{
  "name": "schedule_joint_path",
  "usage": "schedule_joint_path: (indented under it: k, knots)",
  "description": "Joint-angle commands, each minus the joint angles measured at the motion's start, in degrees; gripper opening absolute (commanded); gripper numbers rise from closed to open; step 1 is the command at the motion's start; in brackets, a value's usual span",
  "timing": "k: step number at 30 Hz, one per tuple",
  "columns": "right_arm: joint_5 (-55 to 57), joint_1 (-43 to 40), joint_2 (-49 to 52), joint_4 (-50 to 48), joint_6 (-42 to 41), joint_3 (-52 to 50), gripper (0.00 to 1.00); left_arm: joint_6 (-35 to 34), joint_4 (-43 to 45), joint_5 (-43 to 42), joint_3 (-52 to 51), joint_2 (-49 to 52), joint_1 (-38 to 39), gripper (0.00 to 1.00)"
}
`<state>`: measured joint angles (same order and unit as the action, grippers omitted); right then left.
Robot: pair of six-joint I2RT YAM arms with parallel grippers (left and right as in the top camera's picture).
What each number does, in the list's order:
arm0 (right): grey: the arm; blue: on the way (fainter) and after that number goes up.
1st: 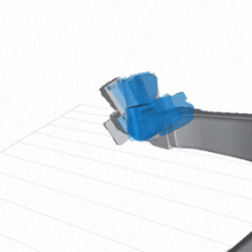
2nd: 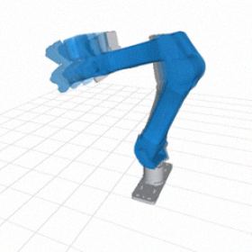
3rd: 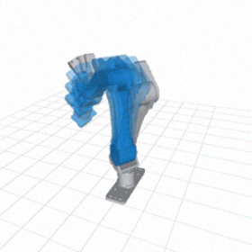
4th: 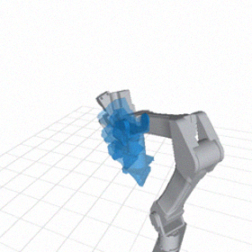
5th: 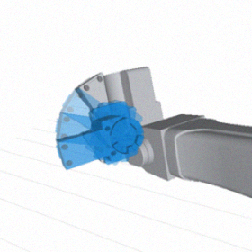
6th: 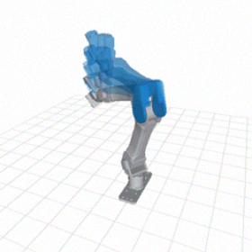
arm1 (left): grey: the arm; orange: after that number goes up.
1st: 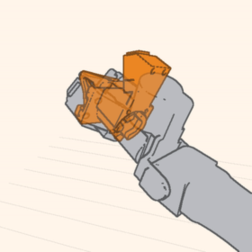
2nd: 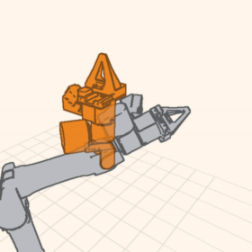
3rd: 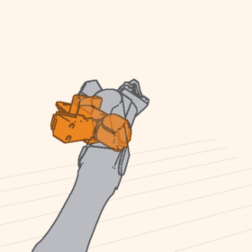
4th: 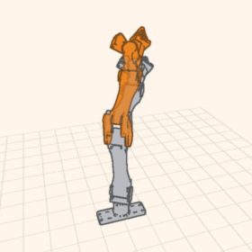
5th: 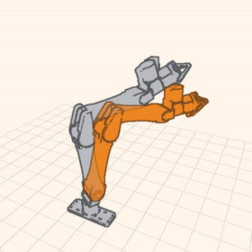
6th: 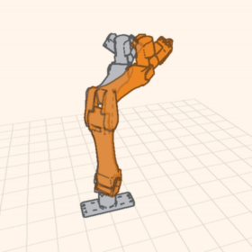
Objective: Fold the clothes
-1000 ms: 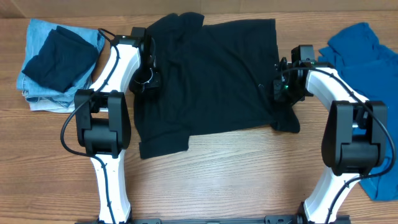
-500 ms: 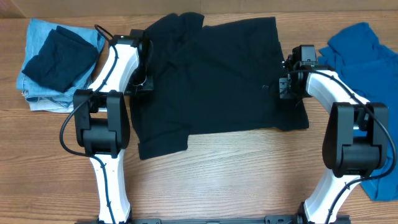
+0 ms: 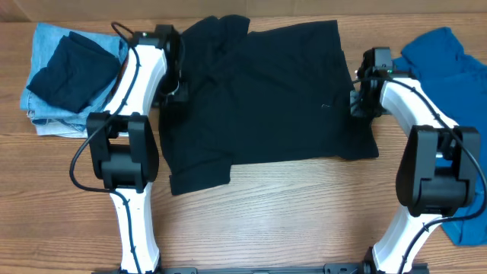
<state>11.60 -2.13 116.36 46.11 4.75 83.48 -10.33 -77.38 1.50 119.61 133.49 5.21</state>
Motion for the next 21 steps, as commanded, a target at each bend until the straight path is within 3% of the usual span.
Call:
schedule_joint_path:
  k: [1,2,4,6,7,12,18,21]
  knots:
    - [-2.82,-0.13,-5.68,3.06,-2.58,3.78,0.04,1.11,-4.57,-2.6,10.4,-2.03,-0.33,0.04]
    - [-2.86,-0.15,-6.6,3.89,-4.57,3.93,0.04,1.07,-5.97,-3.39,12.0,-2.67,-0.33,0.04]
    - [-2.91,-0.55,-8.46,6.19,-8.87,3.93,0.27,0.96,-8.28,-4.74,13.44,-4.5,-0.26,0.04]
    - [-2.91,-0.83,-9.9,10.01,-11.39,3.93,0.35,0.9,-11.3,-4.76,13.42,-6.86,-0.26,0.04]
    - [-2.86,-0.94,-10.34,11.41,-12.39,3.93,0.45,0.94,-12.52,-4.76,13.42,-7.76,-0.26,0.04]
    - [-4.59,-1.11,-11.98,16.37,-16.74,3.93,0.63,1.09,-14.75,-4.96,13.4,-14.32,0.11,0.04]
    - [-6.21,-1.11,-14.12,22.69,-22.21,3.91,0.68,-0.76,-17.29,-3.08,11.52,-26.1,4.81,0.08]
    - [-4.81,-1.11,-15.45,25.2,-25.11,3.52,0.7,-4.37,-16.76,0.35,5.6,-31.85,7.45,0.08]
